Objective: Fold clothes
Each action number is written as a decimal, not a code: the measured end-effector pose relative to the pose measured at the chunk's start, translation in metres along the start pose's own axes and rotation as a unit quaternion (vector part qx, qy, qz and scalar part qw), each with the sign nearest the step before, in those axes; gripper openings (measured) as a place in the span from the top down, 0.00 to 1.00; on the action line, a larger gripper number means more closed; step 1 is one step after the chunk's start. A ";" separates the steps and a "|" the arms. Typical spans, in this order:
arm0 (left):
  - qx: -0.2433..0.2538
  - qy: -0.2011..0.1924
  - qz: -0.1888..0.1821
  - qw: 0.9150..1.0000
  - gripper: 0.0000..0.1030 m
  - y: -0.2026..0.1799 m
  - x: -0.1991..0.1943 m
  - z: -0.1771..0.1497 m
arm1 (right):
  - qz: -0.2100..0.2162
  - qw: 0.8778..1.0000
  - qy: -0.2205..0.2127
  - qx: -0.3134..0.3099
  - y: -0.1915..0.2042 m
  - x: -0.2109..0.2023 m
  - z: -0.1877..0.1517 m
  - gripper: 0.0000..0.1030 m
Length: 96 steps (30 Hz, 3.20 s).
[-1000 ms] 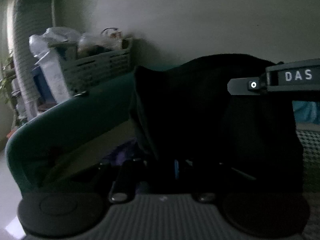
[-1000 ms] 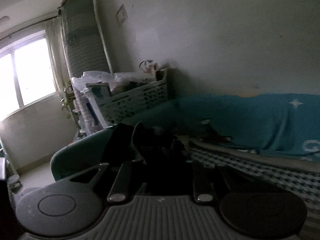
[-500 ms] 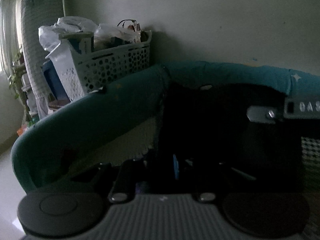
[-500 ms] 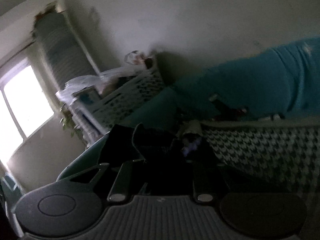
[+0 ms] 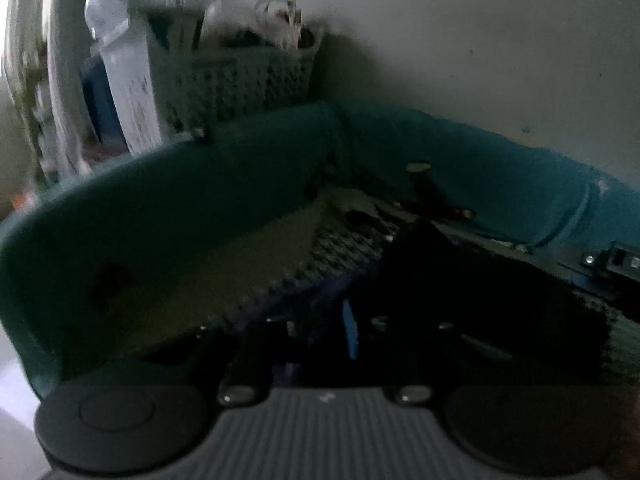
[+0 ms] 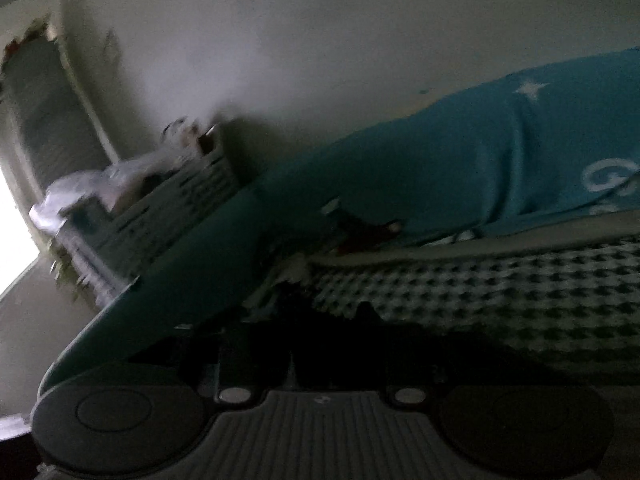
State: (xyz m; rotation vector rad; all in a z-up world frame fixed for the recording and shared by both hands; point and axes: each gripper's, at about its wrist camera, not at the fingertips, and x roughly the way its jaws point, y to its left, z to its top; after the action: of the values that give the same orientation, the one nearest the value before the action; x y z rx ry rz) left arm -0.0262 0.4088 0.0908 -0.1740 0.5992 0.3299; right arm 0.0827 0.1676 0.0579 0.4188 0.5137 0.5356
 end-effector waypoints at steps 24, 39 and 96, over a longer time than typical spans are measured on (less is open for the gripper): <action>-0.072 0.076 -0.074 0.992 0.38 0.032 0.001 -0.020 | 0.019 0.997 0.067 0.036 -0.029 -0.064 -0.061 0.51; -0.062 0.081 -0.074 0.992 0.31 0.016 0.000 -0.024 | 0.093 0.980 0.129 -0.124 0.015 -0.101 -0.106 0.44; -0.090 -0.031 0.017 0.995 0.35 0.063 0.008 0.033 | 0.165 0.975 0.069 -0.134 0.075 -0.088 -0.074 0.73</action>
State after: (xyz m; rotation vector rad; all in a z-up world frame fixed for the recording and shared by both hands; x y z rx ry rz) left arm -0.0252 0.4776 0.1088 -0.3259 0.5107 0.4219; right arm -0.0518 0.1935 0.0671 0.2080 0.4990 0.9492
